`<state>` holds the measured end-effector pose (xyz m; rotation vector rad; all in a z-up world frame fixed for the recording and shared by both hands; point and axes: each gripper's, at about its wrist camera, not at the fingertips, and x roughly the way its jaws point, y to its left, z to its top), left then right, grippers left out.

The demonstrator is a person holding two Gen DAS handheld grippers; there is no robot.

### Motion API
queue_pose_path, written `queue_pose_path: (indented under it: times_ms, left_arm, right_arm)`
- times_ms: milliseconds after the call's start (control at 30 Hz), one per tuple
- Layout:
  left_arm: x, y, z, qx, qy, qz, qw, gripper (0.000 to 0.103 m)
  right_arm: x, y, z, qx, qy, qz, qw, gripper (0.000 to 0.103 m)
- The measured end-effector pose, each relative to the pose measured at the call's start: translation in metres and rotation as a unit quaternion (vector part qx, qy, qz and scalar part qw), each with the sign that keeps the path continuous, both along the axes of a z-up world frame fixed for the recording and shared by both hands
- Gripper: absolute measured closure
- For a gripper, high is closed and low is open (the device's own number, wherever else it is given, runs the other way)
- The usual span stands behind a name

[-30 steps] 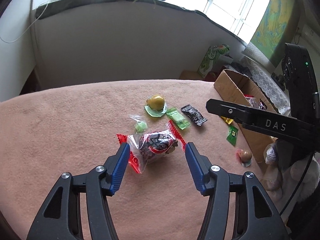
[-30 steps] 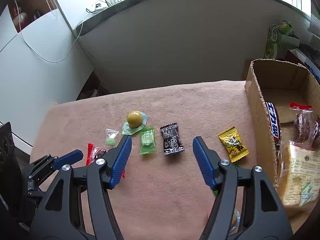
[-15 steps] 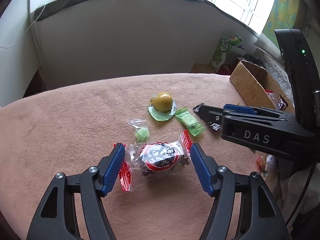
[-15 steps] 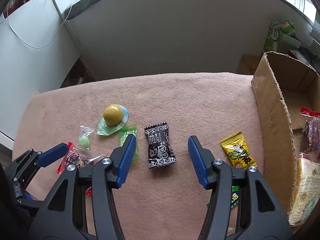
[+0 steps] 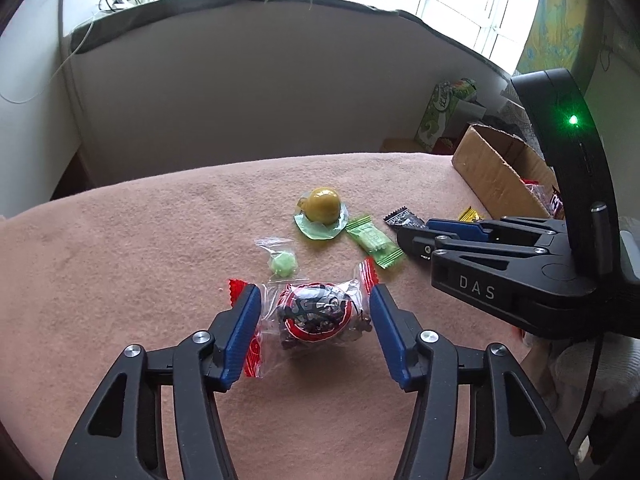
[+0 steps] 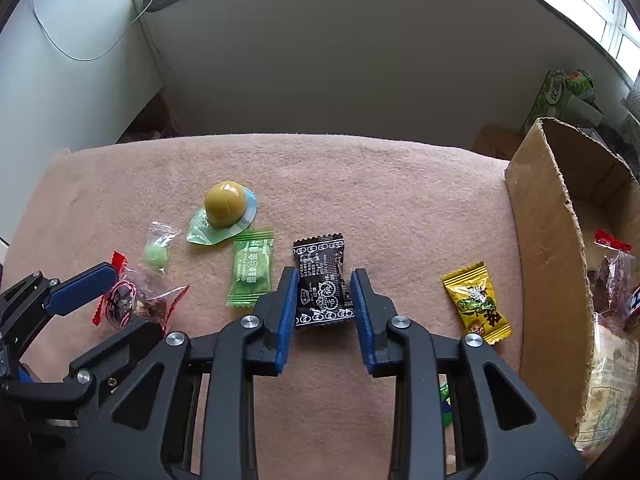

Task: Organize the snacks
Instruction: 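Grasp the red-ended candy bag with the left tool while the right tool grasps the black-wrapped candy, then carry both candies over the box with both tools and open them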

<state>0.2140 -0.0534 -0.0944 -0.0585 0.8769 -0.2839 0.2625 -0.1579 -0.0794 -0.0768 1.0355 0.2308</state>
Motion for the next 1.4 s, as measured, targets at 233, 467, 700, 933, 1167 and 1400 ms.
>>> queue_pose_path:
  times_ms: [233, 467, 700, 933, 1167, 1400]
  left_arm:
    - [-0.012, 0.019, 0.005, -0.033, 0.005, 0.016, 0.9993, 0.05]
    - [-0.026, 0.027, 0.026, -0.053, -0.009, 0.022, 0.9983, 0.05]
    - [-0.034, 0.025, 0.05, -0.073, -0.026, 0.021, 0.9968, 0.05]
    - [-0.026, -0.004, 0.069, -0.085, -0.039, -0.001, 0.9956, 0.05]
    - [-0.008, -0.057, 0.081, -0.086, -0.048, -0.034, 0.9946, 0.05]
    - [0.004, -0.104, 0.087, -0.099, -0.049, -0.063, 0.9919, 0.05]
  right_arm:
    - [-0.01, -0.004, 0.005, 0.026, -0.008, -0.004, 1.0, 0.076]
    - [-0.031, -0.006, 0.028, 0.048, -0.035, 0.003, 0.998, 0.076]
    - [-0.058, -0.027, 0.059, 0.078, -0.063, 0.005, 0.995, 0.076]
    - [-0.094, -0.07, 0.092, 0.084, -0.108, -0.01, 0.991, 0.076]
    - [-0.116, -0.134, 0.113, 0.081, -0.134, -0.05, 0.986, 0.076]
    - [-0.129, -0.179, 0.119, 0.063, -0.146, -0.076, 0.984, 0.076]
